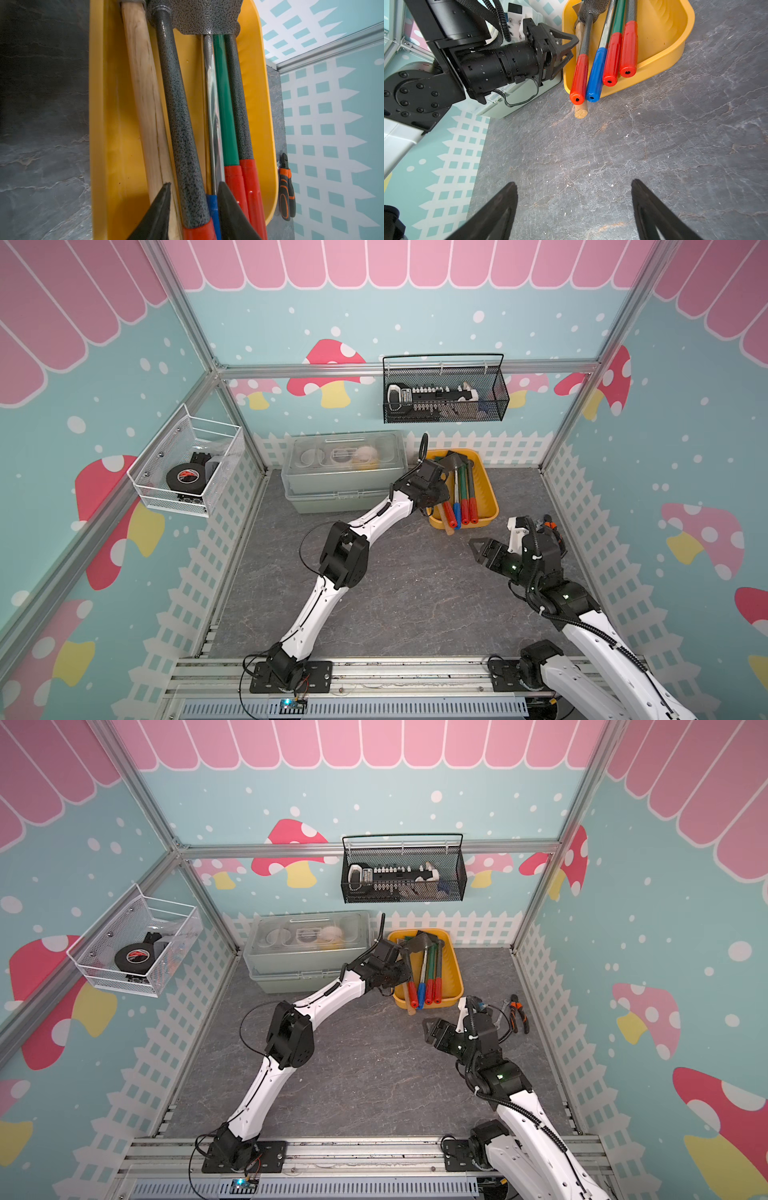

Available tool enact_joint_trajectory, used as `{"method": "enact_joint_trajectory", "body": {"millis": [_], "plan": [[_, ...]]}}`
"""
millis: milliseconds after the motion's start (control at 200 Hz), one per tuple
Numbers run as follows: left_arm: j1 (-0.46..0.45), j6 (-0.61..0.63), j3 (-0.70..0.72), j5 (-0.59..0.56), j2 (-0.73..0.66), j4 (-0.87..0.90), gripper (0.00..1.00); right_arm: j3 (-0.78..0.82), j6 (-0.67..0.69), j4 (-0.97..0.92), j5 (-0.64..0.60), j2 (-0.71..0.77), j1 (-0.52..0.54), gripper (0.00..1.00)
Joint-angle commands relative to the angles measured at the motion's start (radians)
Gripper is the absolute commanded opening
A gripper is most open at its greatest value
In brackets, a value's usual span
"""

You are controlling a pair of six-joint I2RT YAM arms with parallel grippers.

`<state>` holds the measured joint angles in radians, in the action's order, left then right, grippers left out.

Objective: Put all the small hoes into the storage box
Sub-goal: Place the hoe in the storage box.

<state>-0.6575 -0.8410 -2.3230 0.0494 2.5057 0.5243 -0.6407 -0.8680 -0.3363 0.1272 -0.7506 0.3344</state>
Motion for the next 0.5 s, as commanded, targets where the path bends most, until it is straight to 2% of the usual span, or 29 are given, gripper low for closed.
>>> {"method": "enact_joint_trajectory", "body": {"millis": [0,230,285,360,495], "plan": [[-0.012,0.017,0.034,-0.006,-0.069,-0.005,0.38,0.0,0.017,0.003,-0.018,-0.008,-0.006,0.85],[-0.019,0.077,0.188,-0.012,-0.206,-0.006,0.4,-0.053,0.155,-0.072,-0.13,-0.027,-0.007,0.87],[-0.02,0.103,0.235,-0.018,-0.248,-0.004,0.41,-0.065,0.19,-0.089,-0.169,-0.03,-0.008,0.89],[-0.019,0.14,0.296,-0.033,-0.305,0.01,0.41,-0.072,0.248,-0.092,-0.202,-0.034,-0.008,0.99],[-0.013,0.207,0.373,-0.052,-0.402,0.062,0.42,-0.081,0.308,-0.084,-0.258,-0.039,-0.011,0.99]]}}
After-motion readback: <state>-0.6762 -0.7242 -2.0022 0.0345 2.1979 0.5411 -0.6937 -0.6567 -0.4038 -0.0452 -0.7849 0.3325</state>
